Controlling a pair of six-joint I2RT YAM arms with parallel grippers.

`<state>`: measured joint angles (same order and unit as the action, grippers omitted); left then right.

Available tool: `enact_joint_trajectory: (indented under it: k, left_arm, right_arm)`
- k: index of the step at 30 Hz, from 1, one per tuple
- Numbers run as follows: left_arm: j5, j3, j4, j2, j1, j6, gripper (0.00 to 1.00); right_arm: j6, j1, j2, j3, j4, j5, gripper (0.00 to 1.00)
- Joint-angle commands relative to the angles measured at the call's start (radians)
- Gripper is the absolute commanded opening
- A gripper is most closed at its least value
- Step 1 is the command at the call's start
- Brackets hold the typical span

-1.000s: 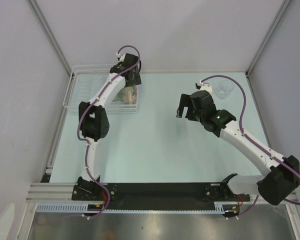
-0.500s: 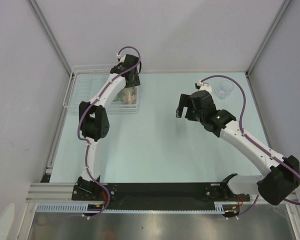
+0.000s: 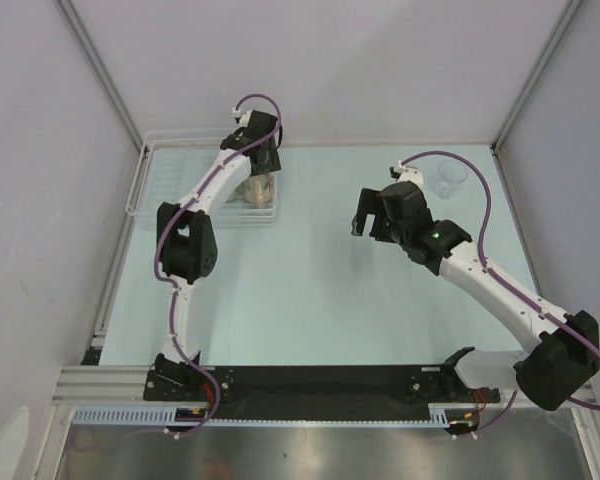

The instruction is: Unload the cups from the dish rack

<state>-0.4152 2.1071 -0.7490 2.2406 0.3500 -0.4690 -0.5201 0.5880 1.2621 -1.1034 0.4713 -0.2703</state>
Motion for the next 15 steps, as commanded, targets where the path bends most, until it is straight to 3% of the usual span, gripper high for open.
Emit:
enact_joint_trajectory:
  k: [1,15]
  left_arm:
    - [-0.008,-0.055,0.0,-0.064,-0.003,0.001,0.0]
    - [-0.033,-0.024,0.01,-0.142,0.012,0.018,0.0]
  right_arm:
    - [0.002,-0.004,-0.024,0.01,-0.036,0.011,1.0]
    - [0.009,-0.01,-0.027,0.016,-0.051,0.028,1.0]
